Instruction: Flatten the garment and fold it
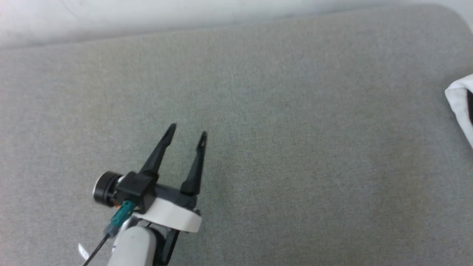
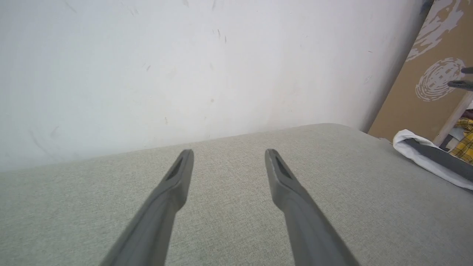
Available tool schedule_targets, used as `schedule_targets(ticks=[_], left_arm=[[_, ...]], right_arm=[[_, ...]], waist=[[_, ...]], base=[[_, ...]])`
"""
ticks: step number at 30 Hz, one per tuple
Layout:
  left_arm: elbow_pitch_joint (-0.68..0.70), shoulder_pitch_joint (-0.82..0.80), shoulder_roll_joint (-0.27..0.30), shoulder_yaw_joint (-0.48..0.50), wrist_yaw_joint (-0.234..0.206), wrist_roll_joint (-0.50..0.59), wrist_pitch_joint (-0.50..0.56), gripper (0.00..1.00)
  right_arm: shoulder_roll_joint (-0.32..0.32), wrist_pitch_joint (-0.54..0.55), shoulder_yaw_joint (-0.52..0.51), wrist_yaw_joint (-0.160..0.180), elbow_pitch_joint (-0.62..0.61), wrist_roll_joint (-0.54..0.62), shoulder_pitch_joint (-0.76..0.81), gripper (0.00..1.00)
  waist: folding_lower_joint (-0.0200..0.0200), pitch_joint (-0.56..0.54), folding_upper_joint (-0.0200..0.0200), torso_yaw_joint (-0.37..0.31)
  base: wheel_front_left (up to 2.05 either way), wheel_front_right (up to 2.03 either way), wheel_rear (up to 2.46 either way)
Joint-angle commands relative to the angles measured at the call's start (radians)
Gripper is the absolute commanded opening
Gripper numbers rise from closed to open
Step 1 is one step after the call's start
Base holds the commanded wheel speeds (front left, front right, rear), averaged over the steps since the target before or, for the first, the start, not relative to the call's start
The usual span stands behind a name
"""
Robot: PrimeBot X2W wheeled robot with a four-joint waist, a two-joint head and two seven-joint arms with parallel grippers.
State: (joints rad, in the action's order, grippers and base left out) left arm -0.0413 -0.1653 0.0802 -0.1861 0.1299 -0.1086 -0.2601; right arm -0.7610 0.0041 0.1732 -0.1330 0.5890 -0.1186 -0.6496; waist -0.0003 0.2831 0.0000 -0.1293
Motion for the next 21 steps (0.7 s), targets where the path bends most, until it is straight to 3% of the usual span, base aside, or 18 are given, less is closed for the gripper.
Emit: schedule_targets(ticks=[1, 9, 15, 21], left_arm=[[0.006, 0.02, -0.001, 0.014, -0.006, -0.002, -0.002, 1.0], [0.038, 0.099, -0.006, 0.087, -0.016, -0.008, -0.002, 1.0], [0.037, 0.148, -0.01, 0.119, -0.023, -0.005, -0.002, 1.0], [0.0, 0.185, -0.017, 0.13, -0.048, -0.001, -0.002, 1.0]], right_arm=[[0.031, -0.029, -0.013, 0.002, -0.034, -0.016, 0.004, 1.0], [0.282, -0.197, -0.189, 0.002, -0.322, -0.101, 0.137, 1.0], [0.486, -0.209, -0.257, 0.002, -0.513, -0.118, 0.319, 1.0], [0.63, -0.198, -0.258, 0.002, -0.578, -0.129, 0.487, 1.0]], waist=[[0.0003, -0.068, 0.0, 0.004], [0.0003, -0.15, 0.0, 0.025], [0.0003, -0.195, 0.0, 0.05], [0.0003, -0.226, 0.0, 0.078]], base=[[0.0, 0.0, 0.0], [0.0, 0.0, 0.0], [0.0, 0.0, 0.0], [0.0, 0.0, 0.0]])
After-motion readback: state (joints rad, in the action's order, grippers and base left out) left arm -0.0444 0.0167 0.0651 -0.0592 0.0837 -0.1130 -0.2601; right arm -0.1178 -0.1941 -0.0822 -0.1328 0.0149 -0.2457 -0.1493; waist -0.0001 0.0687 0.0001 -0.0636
